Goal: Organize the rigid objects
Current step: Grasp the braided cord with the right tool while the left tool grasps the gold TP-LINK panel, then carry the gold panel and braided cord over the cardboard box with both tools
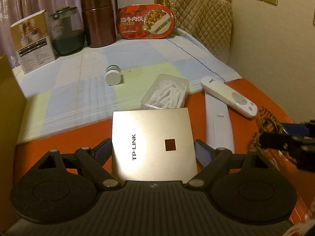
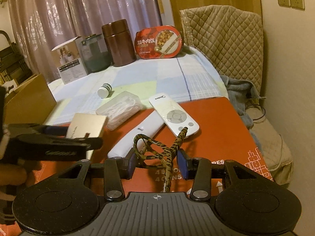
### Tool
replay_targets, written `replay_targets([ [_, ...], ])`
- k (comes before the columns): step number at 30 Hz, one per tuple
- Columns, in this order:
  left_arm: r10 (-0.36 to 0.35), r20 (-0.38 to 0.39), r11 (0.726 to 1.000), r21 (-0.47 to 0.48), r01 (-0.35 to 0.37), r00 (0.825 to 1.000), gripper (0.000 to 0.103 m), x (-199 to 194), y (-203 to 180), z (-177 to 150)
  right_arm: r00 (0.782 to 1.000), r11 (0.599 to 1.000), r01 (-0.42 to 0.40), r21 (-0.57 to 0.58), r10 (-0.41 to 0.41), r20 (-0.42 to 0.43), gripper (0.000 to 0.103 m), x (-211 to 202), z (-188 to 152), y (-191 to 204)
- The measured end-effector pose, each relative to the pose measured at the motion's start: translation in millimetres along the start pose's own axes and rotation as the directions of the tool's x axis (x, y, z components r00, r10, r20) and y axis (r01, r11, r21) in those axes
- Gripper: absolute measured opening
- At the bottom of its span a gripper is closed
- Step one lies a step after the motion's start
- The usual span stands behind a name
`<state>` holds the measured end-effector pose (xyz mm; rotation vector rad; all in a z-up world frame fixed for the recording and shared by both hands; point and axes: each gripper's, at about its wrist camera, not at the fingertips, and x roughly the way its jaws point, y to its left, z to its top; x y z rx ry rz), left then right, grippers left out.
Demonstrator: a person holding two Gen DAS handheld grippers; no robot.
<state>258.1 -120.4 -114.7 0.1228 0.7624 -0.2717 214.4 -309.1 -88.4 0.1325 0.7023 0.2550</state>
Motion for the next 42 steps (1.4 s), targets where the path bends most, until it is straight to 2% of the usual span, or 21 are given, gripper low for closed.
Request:
replay_targets([
  [5,0.005,0.011,1.0,-0.003,-0.005,1.0,0.086,-35.1,11.4,-5.1,1.0,1.0,-0.013,-0.001,0.013,0.015,0.04,-12.6,5.3,10.3],
  [24,0.029,0.126,0.999,-0.034,-0.025,0.992,0.086,-184.7,43.6,14.0,0.993,0.995,-0.051,-0.09,0.06,0.1,0.04,-100.2,53.8,86.1],
  [33,0.068,0.164,0.997,-0.035,-0.063,0.984,0.086,-232.6,65.9,17.7,0.986,0.986,-0.093,-0.142,0.111,0.124,0.04,-123.9,67.3,128.0],
  [42,0.107,0.179,0.993,-0.064,-0.097,0.978,0.086,-265.5,99.0,12.9,0.977,0.969,-0.148,-0.199,0.174,0.121,0.04,-130.7,77.4,172.3],
])
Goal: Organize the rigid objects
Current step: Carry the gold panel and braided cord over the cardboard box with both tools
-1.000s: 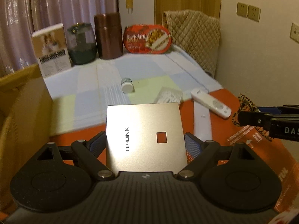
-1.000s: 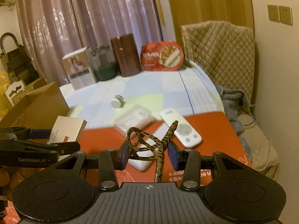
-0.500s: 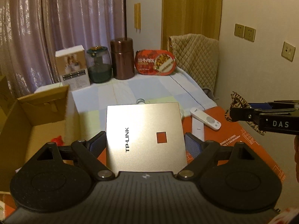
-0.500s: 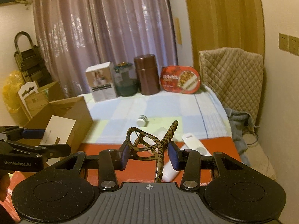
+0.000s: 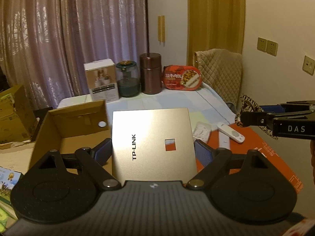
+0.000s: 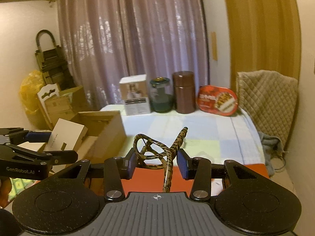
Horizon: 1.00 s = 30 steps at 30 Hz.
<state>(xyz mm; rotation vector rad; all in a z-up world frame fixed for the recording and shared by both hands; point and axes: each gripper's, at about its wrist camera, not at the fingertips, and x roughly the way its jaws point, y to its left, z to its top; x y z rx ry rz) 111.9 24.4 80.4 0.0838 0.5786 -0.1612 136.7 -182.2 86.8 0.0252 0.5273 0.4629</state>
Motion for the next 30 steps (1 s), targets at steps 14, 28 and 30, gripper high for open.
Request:
replay_targets([
  [14,0.097,0.008,0.994,-0.052,-0.096,0.995,0.086,-33.8,70.6,-9.3,0.994,0.99,-0.112,-0.085,0.111,-0.018,0.04,26.0,20.2,71.3],
  [28,0.163,-0.029,0.982,-0.087,-0.165,0.986,0.086,-34.2,128.3,-24.3,0.977,0.974,-0.204,-0.095,0.197,-0.08,0.04,83.3,9.0,122.3],
  [30,0.168,-0.036,0.981,-0.089,-0.171,0.985,0.086,-30.7,132.9,-26.2,0.974,0.973,-0.214,-0.088,0.207,-0.09,0.04,93.2,6.3,124.1],
])
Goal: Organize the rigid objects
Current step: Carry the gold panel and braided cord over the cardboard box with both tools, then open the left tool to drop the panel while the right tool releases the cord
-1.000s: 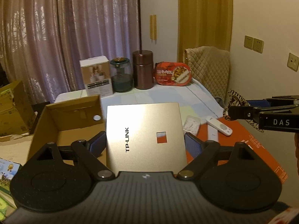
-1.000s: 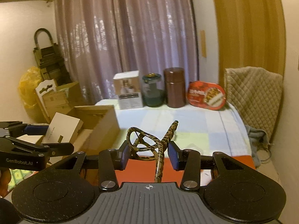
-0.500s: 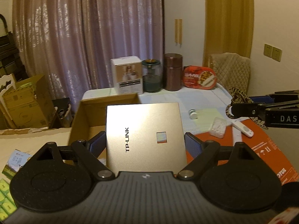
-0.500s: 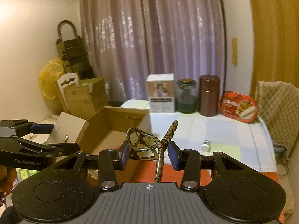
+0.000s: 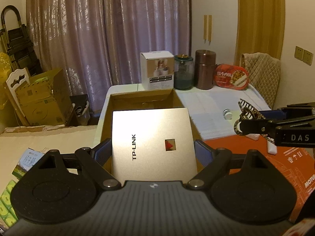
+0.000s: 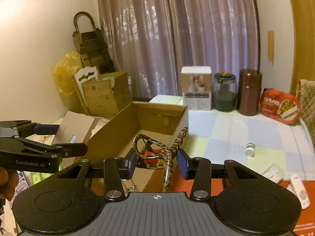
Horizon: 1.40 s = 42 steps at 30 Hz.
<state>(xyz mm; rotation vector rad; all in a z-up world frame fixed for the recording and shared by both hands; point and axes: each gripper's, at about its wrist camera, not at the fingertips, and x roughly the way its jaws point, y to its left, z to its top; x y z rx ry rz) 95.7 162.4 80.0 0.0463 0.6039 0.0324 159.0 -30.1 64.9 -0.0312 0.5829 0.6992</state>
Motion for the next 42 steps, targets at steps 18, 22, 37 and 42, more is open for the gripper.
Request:
replay_targets([
  [18,0.036,-0.081,0.999,-0.011,-0.037,0.996,0.086,61.6,36.4,-17.1,0.993,0.992,-0.103,0.076,0.108,-0.057,0.04,82.5,-12.3,0.7],
  [22,0.04,-0.1,0.999,-0.016,-0.042,0.994,0.086,71.3,41.5,-23.2,0.989,0.989,-0.128,0.07,0.133,-0.067,0.04,93.4,-12.9,7.5],
  [37,0.043,-0.096,0.998,-0.038,-0.047,0.994,0.087,81.8,46.1,-29.5,0.987,0.989,-0.127,0.082,0.134,-0.085,0.04,108.5,-14.1,10.4],
  [42,0.047,-0.08,0.997,-0.064,-0.053,0.996,0.087,73.7,50.6,-26.7,0.987,0.988,-0.127,0.092,0.135,-0.086,0.04,107.1,-14.5,9.3],
])
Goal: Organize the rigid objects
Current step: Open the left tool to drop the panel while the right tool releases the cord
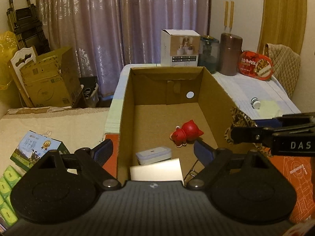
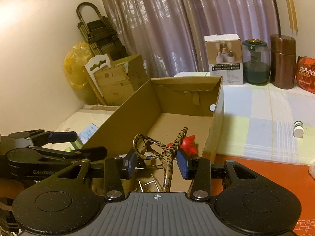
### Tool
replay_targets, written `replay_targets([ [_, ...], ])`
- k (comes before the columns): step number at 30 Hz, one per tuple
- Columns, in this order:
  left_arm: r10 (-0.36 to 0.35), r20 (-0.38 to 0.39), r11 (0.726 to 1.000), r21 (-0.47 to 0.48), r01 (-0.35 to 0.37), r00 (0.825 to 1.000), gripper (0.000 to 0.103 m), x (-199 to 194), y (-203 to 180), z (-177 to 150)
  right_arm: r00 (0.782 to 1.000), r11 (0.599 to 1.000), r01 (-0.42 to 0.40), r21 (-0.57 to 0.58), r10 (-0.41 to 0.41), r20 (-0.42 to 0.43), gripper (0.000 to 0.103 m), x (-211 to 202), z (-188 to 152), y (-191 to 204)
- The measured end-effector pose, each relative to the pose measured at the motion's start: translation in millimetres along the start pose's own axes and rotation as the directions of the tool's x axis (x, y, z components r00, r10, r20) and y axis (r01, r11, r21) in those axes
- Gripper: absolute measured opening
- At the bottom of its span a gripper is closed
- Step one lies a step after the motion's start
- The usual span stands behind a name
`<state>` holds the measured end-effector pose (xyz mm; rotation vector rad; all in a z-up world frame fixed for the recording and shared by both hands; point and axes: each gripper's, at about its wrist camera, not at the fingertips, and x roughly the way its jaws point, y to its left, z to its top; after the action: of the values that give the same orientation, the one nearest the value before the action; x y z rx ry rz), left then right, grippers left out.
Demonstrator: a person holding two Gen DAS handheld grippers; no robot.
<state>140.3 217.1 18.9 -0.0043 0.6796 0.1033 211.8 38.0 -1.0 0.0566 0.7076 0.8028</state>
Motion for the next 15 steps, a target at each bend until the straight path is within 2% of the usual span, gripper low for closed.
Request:
replay_targets([
  [15,0.005,-0.005,1.0,-0.004,-0.005,1.0,0.087,-7.1,-0.1,-3.3,1.0,1.0,-0.01,-0.011,0.01,-0.01,0.041,0.8,-3.9,3.2],
])
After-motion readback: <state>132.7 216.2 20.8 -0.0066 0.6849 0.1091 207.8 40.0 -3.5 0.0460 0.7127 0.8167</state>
